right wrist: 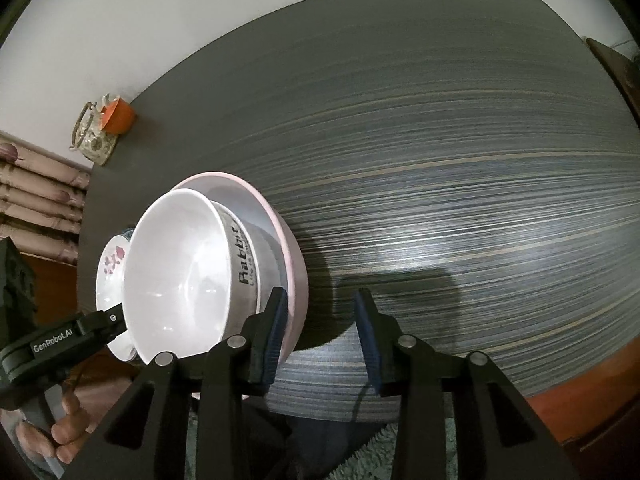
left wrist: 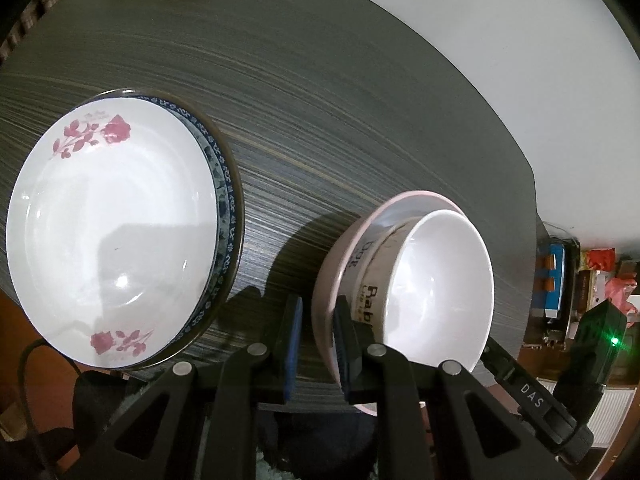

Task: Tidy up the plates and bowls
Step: 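Carry the nested bowl stack with the left gripper over the plate stack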

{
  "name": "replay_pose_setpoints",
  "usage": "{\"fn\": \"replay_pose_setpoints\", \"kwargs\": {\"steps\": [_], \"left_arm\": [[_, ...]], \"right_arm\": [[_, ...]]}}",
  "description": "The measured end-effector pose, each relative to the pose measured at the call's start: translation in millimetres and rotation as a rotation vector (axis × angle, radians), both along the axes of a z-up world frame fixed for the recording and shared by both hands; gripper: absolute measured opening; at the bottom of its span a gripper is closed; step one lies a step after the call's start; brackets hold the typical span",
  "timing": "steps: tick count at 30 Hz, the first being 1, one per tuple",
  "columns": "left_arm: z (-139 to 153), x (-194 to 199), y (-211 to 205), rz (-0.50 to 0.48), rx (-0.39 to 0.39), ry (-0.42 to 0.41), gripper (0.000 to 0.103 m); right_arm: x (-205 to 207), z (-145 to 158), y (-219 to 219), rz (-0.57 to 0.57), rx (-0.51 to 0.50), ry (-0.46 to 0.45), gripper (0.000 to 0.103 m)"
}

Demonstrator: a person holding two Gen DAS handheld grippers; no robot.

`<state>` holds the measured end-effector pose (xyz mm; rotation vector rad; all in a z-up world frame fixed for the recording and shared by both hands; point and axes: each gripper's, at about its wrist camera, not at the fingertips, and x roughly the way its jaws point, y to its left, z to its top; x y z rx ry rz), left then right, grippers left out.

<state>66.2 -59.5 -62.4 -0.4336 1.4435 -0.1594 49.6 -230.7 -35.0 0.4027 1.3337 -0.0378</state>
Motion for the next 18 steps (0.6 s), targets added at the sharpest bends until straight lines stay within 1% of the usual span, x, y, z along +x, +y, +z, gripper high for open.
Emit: {"fn": "replay_pose_setpoints", "kwargs": {"steps": [8, 12, 18], "left_arm": [[-10, 3, -4, -0.005, 0.002, 0.014, 0.016], [-14, 3, -8, -0.013, 0.018, 0.016, 0.016], [-15, 6, -11, -0.018, 0.026, 0.012, 0.016]], "right_arm": [[10, -10, 1, 0.006, 0.004, 0.02, 0.034], [12, -14, 2, 0.009, 0.007, 0.032, 0.033], [12, -15, -3, 0.011, 0.014, 0.033, 0.033]]}}
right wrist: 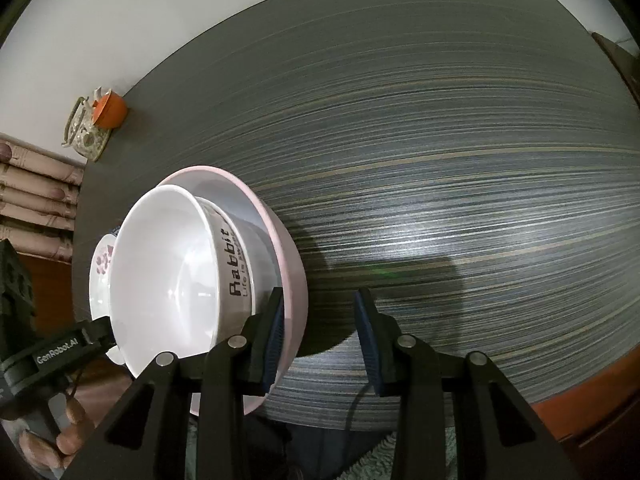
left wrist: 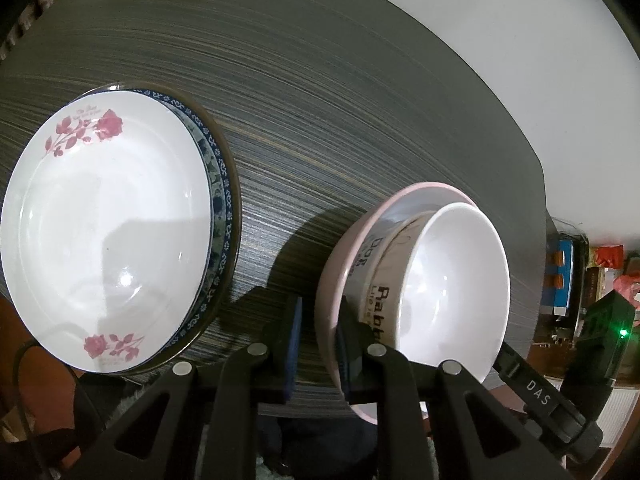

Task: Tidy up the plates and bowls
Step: 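Carry the nested bowl stack with the left gripper over the plate stack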

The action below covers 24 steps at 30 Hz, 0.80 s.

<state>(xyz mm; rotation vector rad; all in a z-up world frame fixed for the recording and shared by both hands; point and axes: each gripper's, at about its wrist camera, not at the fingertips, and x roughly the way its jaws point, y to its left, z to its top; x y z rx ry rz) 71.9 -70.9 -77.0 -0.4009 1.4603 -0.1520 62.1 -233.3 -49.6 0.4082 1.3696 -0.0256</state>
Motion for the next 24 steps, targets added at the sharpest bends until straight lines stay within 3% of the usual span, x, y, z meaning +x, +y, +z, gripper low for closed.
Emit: {"fn": "replay_pose_setpoints", "kwargs": {"steps": [15, 24], "left_arm": [[2, -1, 1, -0.005, 0.009, -0.006, 0.016], [2, -1, 0, -0.019, 0.02, -0.024, 0.013]], "right_arm": [[-5, 5, -2, 0.011, -0.004, -0.017, 0.026], [-3, 9, 11, 0.021, -0.004, -0.025, 0.013]]}}
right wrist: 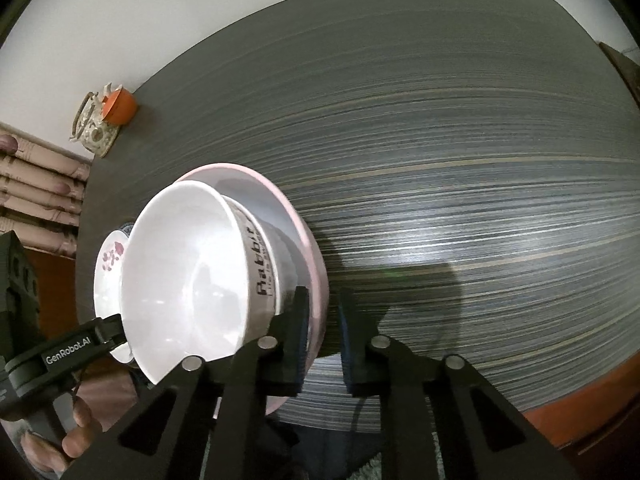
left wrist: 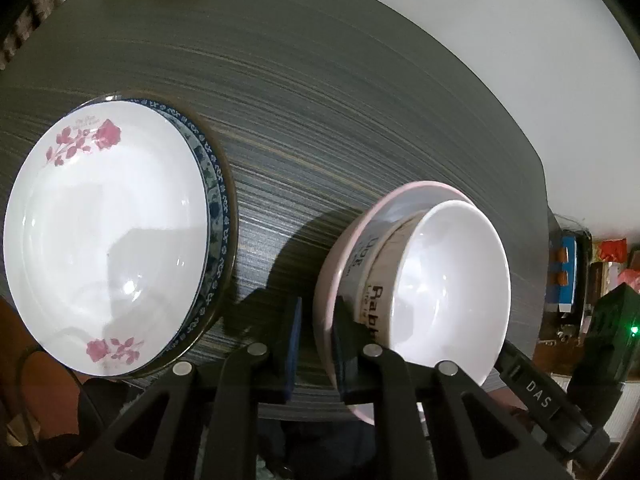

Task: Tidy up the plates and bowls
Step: 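Carry the nested bowl stack with the left gripper over the plate stack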

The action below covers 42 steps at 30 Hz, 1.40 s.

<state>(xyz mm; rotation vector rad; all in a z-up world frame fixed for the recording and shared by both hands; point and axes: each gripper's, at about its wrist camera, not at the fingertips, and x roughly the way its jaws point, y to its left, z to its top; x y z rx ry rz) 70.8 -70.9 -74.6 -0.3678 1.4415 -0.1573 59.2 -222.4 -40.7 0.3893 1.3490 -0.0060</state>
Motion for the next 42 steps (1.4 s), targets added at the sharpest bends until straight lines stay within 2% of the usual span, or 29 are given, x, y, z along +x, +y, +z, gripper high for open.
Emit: {"fn": "replay_pose_setpoints", "kwargs": {"steps": [4, 8, 20, 42], "left_arm": [[1, 0, 0, -0.005, 0.003, -0.006, 0.012], [5, -1, -7, -0.018, 0.016, -0.022, 0.007], [10, -2, -13, -0.036, 0.044, -0.056, 0.007], [27, -14, -8, -0.024, 0.043, -0.103, 0.007]], "right_arm": [[0, 0, 0, -0.003, 0.001, 0.002, 0.012], [-1, 1, 0, -0.009, 0.004, 0.002, 0.013], [-2, 1, 8, -0.016, -0.007, -0.012, 0.012], [-2, 11, 10, -0.013, -0.016, -0.05, 0.012]]}}
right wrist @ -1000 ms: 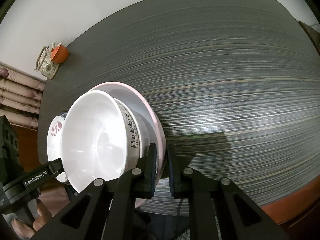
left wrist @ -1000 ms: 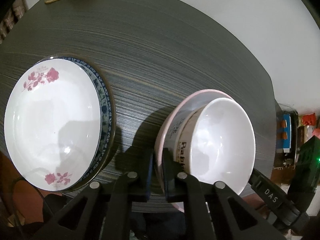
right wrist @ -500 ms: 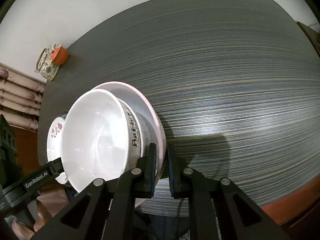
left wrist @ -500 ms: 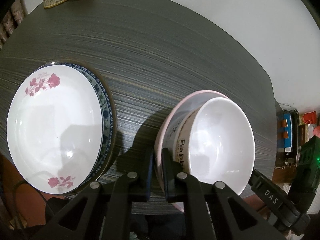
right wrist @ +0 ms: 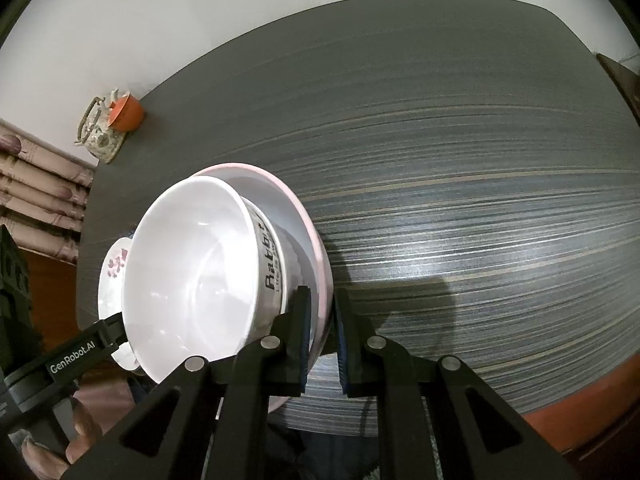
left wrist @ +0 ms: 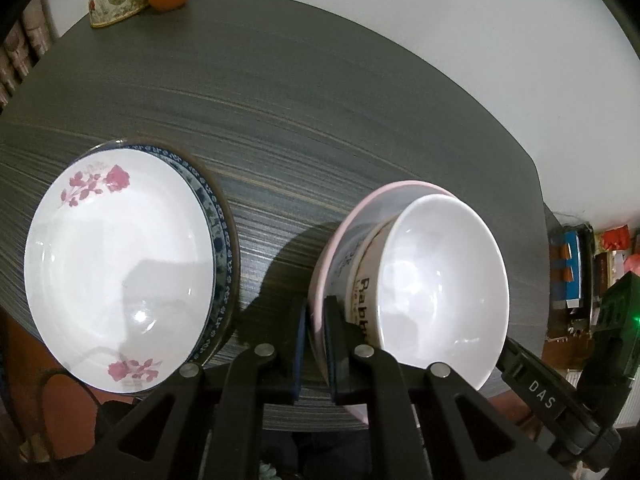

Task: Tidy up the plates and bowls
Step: 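Carry the nested bowl stack with the left gripper over the plate stack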

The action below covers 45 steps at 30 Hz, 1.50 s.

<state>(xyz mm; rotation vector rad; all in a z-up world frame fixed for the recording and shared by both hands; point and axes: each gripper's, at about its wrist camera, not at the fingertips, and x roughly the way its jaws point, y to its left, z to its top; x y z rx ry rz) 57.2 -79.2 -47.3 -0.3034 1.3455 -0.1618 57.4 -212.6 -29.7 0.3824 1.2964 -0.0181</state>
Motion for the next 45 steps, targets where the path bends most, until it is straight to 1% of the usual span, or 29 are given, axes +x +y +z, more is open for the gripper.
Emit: {"fn": "replay_pose_setpoints", "kwargs": {"steps": [8, 19, 25, 32, 41, 45], "left_arm": [[16, -7, 8, 0.026, 0.002, -0.026, 0.007], [41, -14, 34, 0.08, 0.012, -0.067, 0.007], [52, -18, 48, 0.116, 0.027, -0.087, 0.007], [62, -23, 79, 0.172, 0.038, -0.101, 0.007], [65, -30, 127, 0.242, 0.043, -0.104, 0.007], [66, -34, 141, 0.269, 0.051, -0.105, 0.007]], "right_arm": [[5, 11, 6, 0.02, -0.002, -0.025, 0.012], [7, 28, 15, 0.068, 0.005, -0.062, 0.012], [11, 39, 33, 0.107, 0.008, -0.08, 0.012], [15, 49, 59, 0.163, 0.012, -0.092, 0.012], [25, 50, 99, 0.234, 0.023, -0.088, 0.012], [27, 50, 113, 0.258, 0.029, -0.087, 0.012]]}}
